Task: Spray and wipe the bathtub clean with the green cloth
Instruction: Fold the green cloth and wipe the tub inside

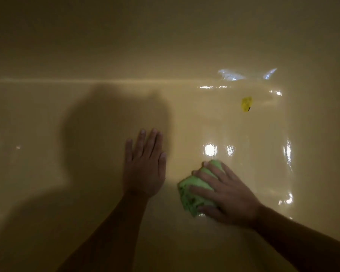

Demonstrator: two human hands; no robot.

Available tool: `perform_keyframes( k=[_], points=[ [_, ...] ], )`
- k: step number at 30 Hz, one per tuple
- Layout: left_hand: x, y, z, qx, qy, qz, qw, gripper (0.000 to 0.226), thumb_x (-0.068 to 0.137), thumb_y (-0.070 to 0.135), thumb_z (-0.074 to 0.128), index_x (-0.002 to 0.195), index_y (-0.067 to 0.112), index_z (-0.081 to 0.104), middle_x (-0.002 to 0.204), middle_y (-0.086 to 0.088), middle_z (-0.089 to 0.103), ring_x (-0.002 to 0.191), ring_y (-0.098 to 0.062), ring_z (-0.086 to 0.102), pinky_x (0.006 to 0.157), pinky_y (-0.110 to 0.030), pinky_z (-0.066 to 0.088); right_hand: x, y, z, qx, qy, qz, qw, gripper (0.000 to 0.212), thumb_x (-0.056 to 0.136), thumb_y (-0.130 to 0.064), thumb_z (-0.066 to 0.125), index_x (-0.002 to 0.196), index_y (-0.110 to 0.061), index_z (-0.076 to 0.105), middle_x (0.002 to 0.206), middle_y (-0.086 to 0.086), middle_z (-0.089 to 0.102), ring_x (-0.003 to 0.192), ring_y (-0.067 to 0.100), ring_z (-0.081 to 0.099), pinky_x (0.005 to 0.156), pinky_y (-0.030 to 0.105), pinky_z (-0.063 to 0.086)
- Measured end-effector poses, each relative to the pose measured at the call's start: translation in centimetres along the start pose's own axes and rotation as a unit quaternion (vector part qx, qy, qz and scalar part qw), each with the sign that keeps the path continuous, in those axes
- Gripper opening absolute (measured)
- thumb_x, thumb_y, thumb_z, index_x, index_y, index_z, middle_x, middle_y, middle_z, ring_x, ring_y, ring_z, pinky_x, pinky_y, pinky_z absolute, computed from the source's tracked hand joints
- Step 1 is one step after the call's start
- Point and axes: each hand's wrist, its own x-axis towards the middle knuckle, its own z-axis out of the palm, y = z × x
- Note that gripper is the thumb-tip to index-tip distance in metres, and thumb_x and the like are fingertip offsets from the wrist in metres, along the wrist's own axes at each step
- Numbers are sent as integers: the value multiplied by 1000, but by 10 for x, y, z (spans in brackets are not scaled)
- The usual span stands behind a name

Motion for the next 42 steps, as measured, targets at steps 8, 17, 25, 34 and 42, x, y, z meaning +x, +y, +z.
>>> perform_keyframes(
  k=[8,17,25,34,42],
  points=[
    [5,-5,4,-3,12,5,1000,60,108,43,31,163,19,31,170,1,28,160,-27,16,126,-59,11,104,78,-27,6,182,361,915,61,101,-55,50,156,-31,42,160,9,38,152,40,24,119,62,25],
    [5,-4,-1,5,4,10,1000,61,108,43,29,164,18,29,170,0,27,160,-27,16,126,-59,11,-15,-36,2,44,0,123,991,61,102,-63,41,159,-41,34,163,4,38,155,38,23,121,66,23],
    [11,-13,4,-18,29,18,999,59,107,41,33,162,20,34,169,1,32,159,-26,20,126,-59,15,168,71,-40,9,140,258,956,65,101,-59,43,160,-34,34,163,9,33,154,41,17,123,65,13],
    [-52,-48,-2,-4,-14,-72,997,64,109,46,22,164,15,29,170,-5,27,159,-31,18,125,-60,18,36,-83,10,55,3,88,995,58,101,-60,45,154,-38,42,162,7,40,153,43,27,117,69,28],
    [-25,-67,-1,6,5,-58,998,64,107,47,30,164,18,28,170,-3,27,159,-30,17,125,-62,14,185,30,-25,-12,103,155,983,62,99,-60,46,155,-34,44,157,10,44,150,43,29,121,63,21]
  ],
)
